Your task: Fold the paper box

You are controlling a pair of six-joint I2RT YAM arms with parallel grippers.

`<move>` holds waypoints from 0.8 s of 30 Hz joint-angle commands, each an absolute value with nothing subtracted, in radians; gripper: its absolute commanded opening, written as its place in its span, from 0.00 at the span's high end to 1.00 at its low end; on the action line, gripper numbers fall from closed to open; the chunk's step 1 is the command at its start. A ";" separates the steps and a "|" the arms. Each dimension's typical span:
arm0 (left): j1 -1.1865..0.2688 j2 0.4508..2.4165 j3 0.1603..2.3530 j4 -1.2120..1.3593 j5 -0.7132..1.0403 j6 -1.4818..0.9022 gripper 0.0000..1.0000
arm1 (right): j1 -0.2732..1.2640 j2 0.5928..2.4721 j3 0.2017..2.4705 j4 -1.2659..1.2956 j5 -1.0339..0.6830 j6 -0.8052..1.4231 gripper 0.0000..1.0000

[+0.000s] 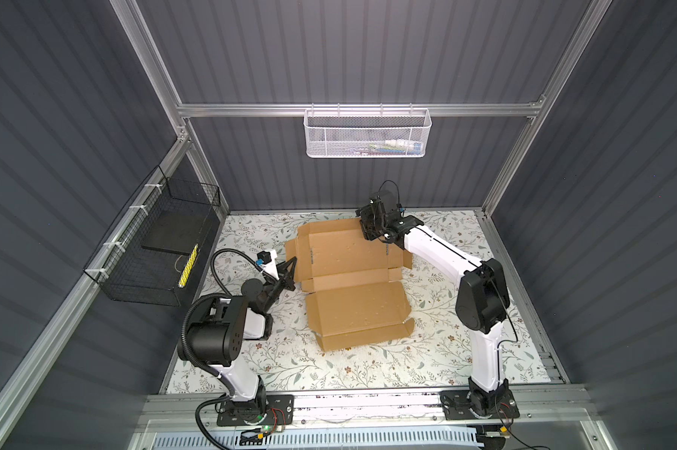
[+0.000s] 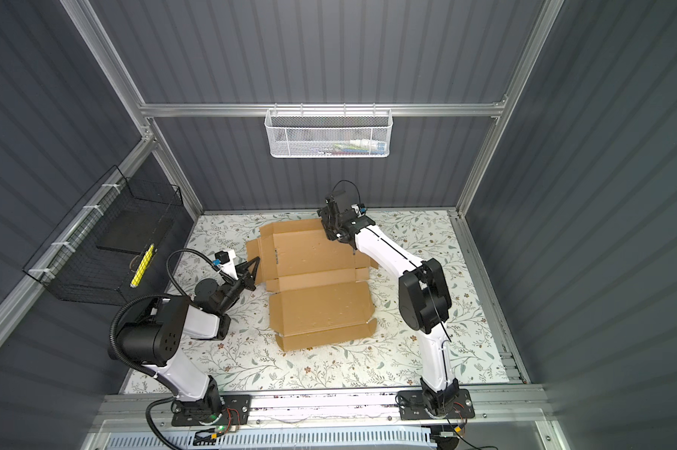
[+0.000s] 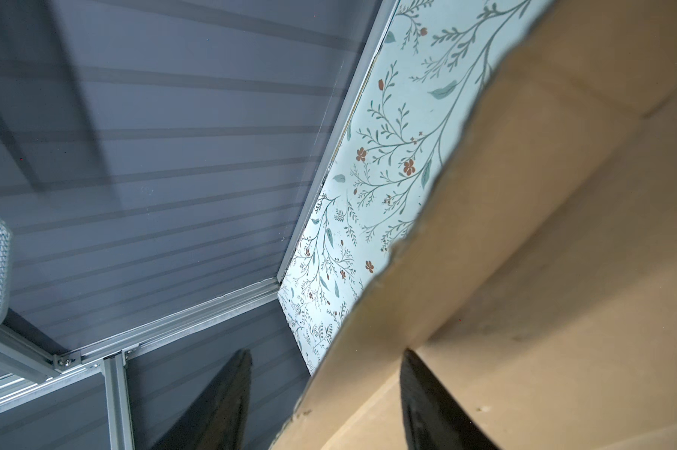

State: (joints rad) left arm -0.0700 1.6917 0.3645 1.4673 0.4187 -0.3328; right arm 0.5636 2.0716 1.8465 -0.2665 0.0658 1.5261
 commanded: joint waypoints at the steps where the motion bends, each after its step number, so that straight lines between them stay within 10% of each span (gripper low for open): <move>1: -0.077 1.661 0.354 1.526 0.405 -0.294 1.00 | 0.561 2.095 1.863 -0.285 0.088 1.542 0.38; 24: -0.126 1.641 0.350 1.528 0.289 -0.242 1.00 | 0.563 2.043 1.736 -0.244 0.078 1.551 0.49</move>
